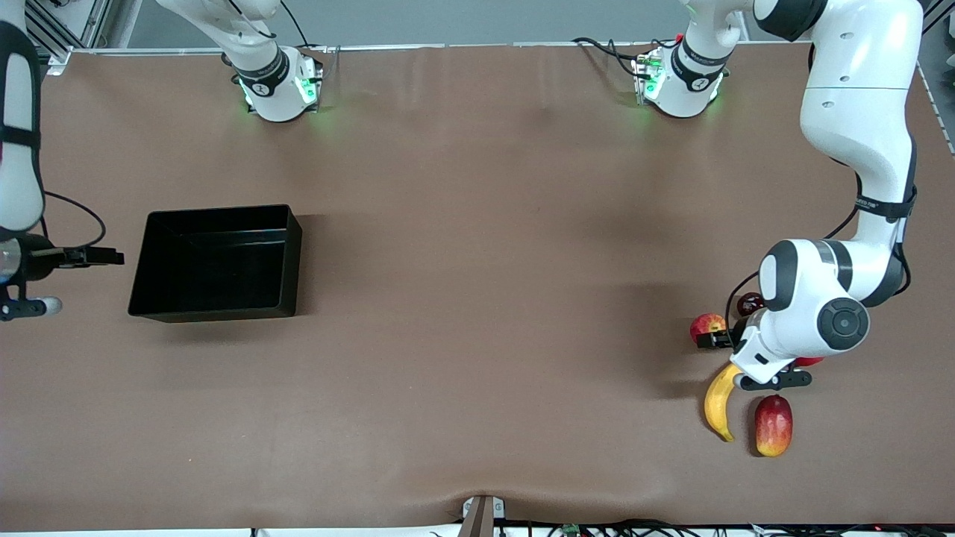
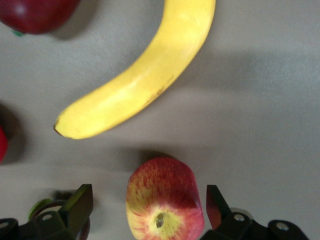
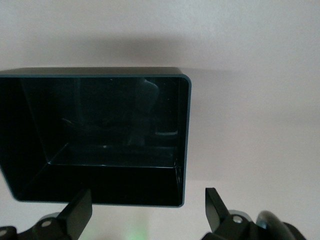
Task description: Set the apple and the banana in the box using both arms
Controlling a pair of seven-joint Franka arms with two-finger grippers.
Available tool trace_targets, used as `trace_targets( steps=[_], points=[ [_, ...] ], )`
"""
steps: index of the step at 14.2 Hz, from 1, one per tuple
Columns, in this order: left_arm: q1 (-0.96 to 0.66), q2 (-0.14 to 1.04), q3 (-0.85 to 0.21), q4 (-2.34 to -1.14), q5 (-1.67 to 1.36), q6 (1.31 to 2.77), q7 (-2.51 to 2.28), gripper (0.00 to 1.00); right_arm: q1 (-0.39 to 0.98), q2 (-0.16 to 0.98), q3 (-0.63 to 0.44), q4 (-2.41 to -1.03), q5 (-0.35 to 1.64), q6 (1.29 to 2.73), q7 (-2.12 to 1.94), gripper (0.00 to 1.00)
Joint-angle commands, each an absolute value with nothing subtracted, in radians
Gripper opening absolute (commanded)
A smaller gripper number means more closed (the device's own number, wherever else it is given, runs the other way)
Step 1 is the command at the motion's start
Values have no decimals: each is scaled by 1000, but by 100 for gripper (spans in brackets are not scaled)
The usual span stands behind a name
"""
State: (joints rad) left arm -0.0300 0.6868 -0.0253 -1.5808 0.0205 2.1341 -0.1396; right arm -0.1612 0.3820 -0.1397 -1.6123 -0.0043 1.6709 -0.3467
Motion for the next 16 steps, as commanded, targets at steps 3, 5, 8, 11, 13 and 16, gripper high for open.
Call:
trace_targets(
  steps=[3,5,8,11,13,16],
  points=[
    [-31,675,-29,-1628,26,2145,-153,79,-218,388,-127,-1799,6,1930,-397,100],
    [-35,675,-31,-1631,20,2145,-158,44,-250,431,-126,-1809,12,1939,-471,100],
    [-46,661,-32,-1628,32,2137,-140,0,-313,494,-121,-1859,109,1980,-572,98],
    [-46,611,-35,-1624,32,2126,-141,0,-314,488,-121,-1899,150,1994,-565,0],
    [-46,571,-46,-1620,32,2065,-152,0,-314,488,-123,-1899,161,1994,-565,0],
    [-45,487,-52,-1620,34,2004,-158,0,-311,488,-123,-1887,161,1970,-578,0]
  ],
)
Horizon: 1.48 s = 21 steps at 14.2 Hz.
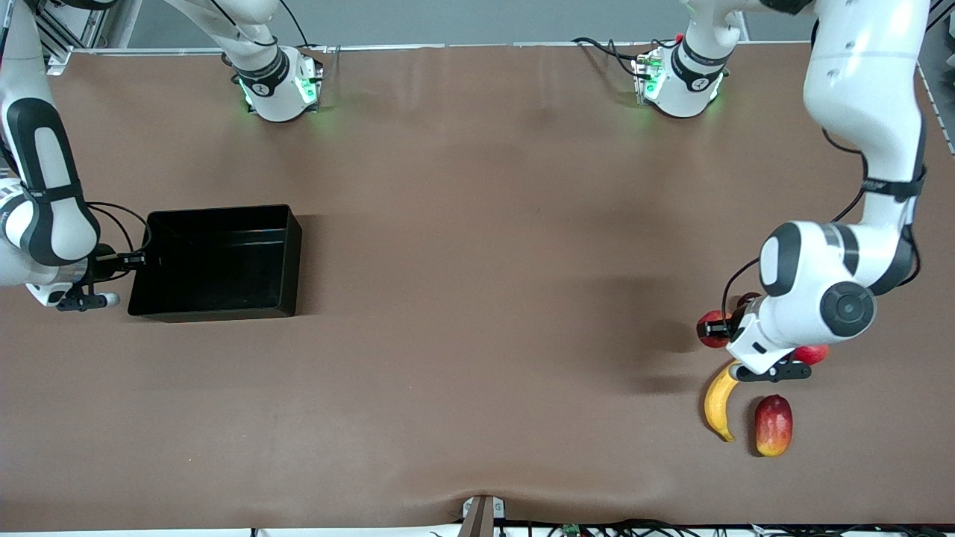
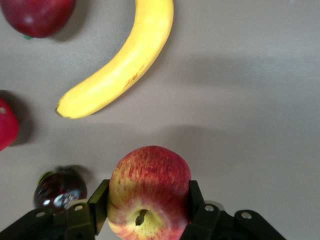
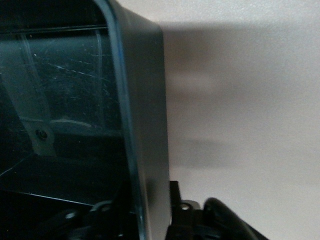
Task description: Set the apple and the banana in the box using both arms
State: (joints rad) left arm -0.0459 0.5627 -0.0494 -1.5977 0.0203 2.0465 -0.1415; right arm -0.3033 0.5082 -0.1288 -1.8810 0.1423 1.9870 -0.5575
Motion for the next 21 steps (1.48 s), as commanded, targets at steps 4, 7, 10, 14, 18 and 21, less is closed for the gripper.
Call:
trace_targets(
  steps=[4,7,10,14,18,21],
  points=[
    [-26,385,-46,-1621,34,1882,-178,0,-301,488,-120,-1751,170,1768,-565,0],
    [33,325,-41,-1626,35,1807,-179,0,-273,479,-120,-1672,244,1632,-543,0],
    [112,287,-46,-1631,35,1753,-161,0,-203,421,-112,-1661,303,1560,-436,0],
    [129,242,-44,-1629,28,1707,-181,0,-22,376,-110,-1661,362,1543,-191,0],
    [146,250,-46,-1599,23,1706,-179,0,187,374,-112,-1660,428,1607,81,0],
    [130,271,-49,-1554,23,1713,-186,0,340,387,-110,-1687,446,1751,223,0]
  ],
)
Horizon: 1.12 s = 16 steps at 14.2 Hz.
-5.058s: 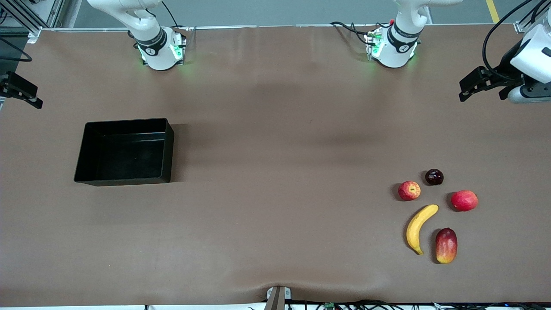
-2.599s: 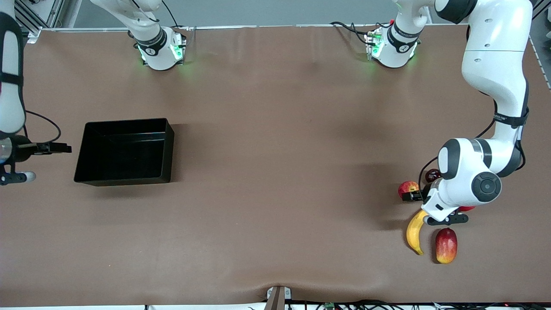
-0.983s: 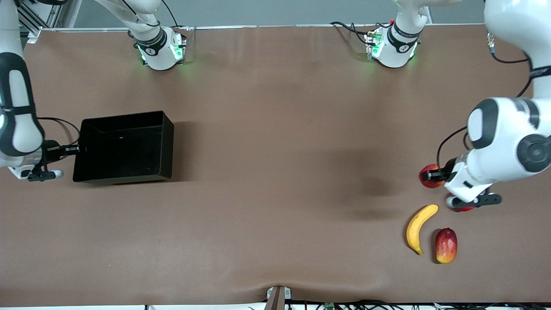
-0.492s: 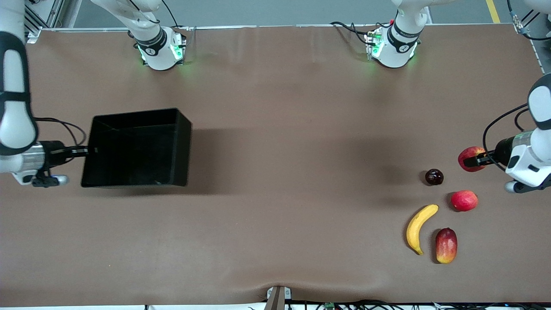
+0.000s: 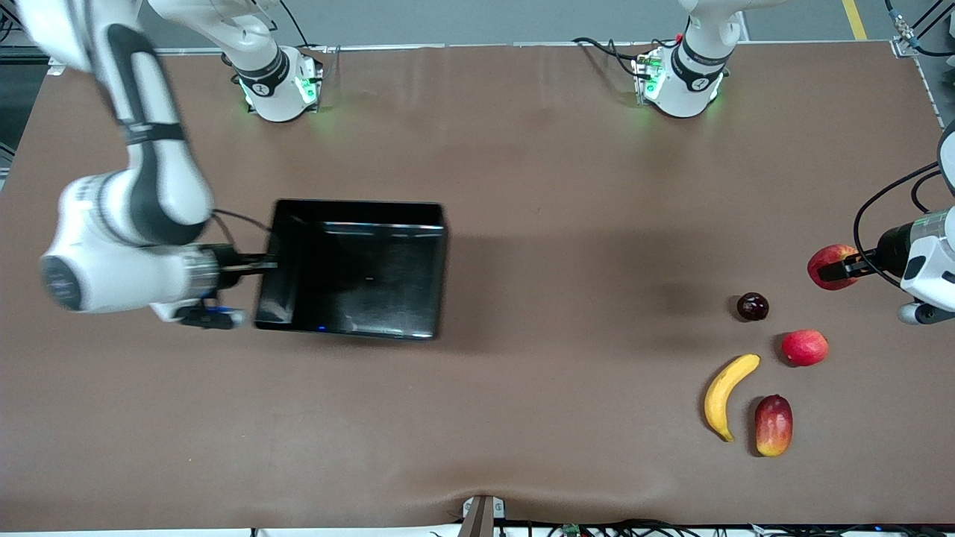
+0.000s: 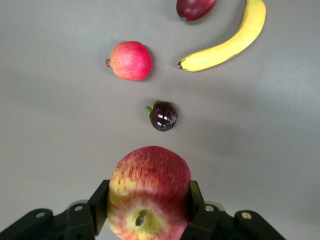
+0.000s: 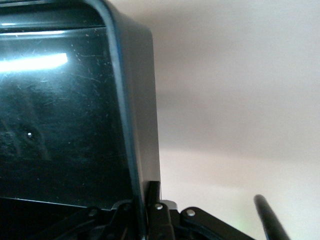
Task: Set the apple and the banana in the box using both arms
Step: 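Push the box toward the fruit with the right gripper while the left gripper carries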
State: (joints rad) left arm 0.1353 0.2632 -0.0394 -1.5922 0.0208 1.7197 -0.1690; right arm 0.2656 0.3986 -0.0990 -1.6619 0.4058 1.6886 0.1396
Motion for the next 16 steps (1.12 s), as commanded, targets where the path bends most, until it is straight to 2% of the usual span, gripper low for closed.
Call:
trace_targets(
  steps=[1,4,8,12,13,14,16],
  points=[
    [124,279,-55,-1545,23,1713,-186,0,391,388,-110,-1689,471,1788,250,0],
    [75,298,-92,-1539,12,1726,-211,0,542,428,-112,-1687,527,1925,293,0],
    [-53,322,-100,-1545,-17,1741,-317,0,731,544,-112,-1684,568,2213,529,0],
    [-121,322,-124,-1606,-29,1749,-403,0,793,609,-112,-1671,584,2299,580,0],
    [-149,321,-124,-1626,-29,1750,-441,0,793,620,-112,-1663,583,2312,595,19],
    [-172,322,-124,-1649,-29,1764,-469,0,795,632,-112,-1658,578,2316,595,99],
    [-221,325,-124,-1722,-31,1853,-485,0,804,624,-118,-1658,565,2310,584,100]
  ],
)
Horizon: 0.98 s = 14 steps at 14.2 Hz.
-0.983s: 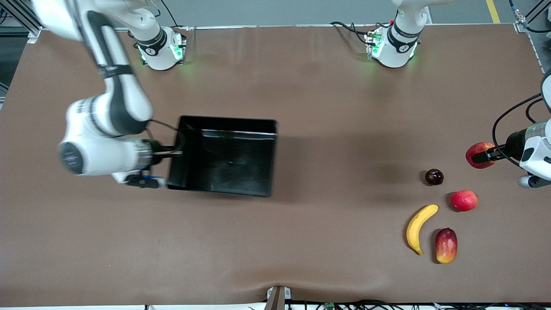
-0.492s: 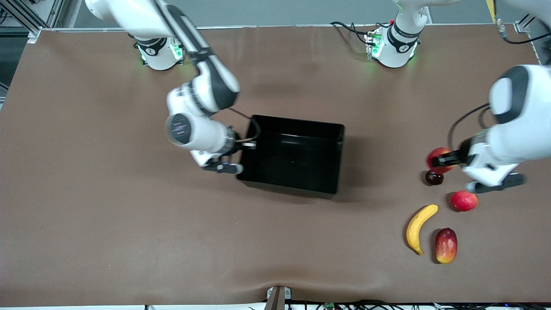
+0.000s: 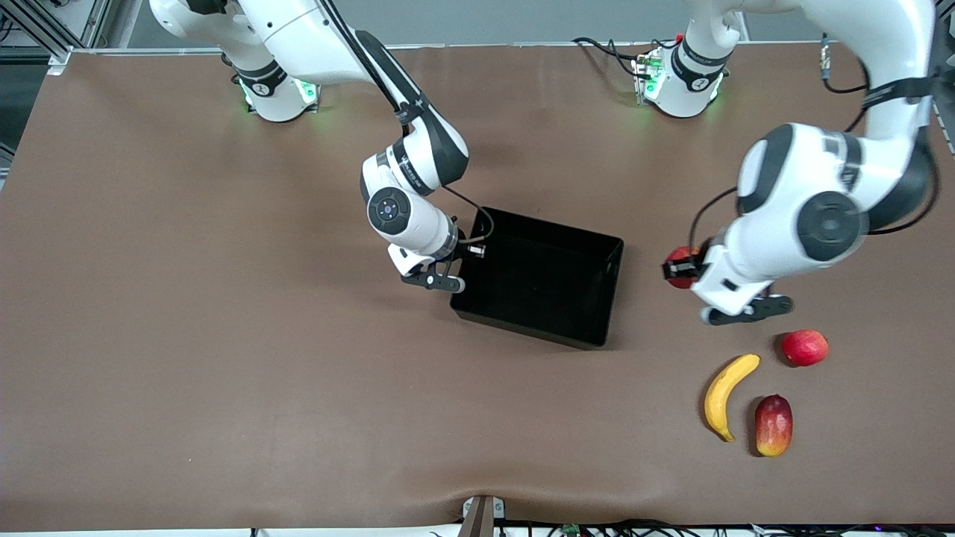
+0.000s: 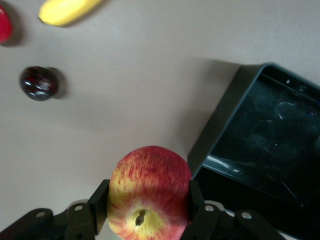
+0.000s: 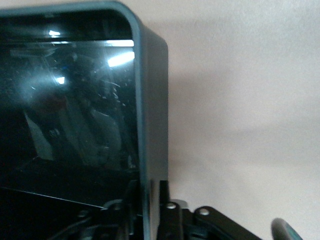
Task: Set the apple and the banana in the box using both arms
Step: 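Push the box toward the fruit with the right gripper while the left gripper carries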
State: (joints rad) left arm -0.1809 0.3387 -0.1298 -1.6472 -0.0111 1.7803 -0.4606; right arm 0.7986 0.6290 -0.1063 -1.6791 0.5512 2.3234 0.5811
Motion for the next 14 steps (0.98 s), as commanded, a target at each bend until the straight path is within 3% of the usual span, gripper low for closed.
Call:
trace_targets(
  steps=[1,3,6,8,14],
  points=[
    [-244,324,-124,-1761,-31,1899,-501,0,793,617,-124,-1643,563,2300,580,100],
    [-287,346,-124,-1792,-29,1972,-518,0,735,568,-140,-1608,563,2199,577,100],
    [-357,409,-123,-1758,-14,2025,-515,0,641,558,-163,-1453,484,1929,575,100],
    [-393,448,-123,-1747,-9,2054,-517,0,592,558,-173,-1372,382,1846,572,100],
    [-437,571,-124,-1756,38,2112,-517,0,346,517,-176,-1240,370,1544,537,100]
  ],
)
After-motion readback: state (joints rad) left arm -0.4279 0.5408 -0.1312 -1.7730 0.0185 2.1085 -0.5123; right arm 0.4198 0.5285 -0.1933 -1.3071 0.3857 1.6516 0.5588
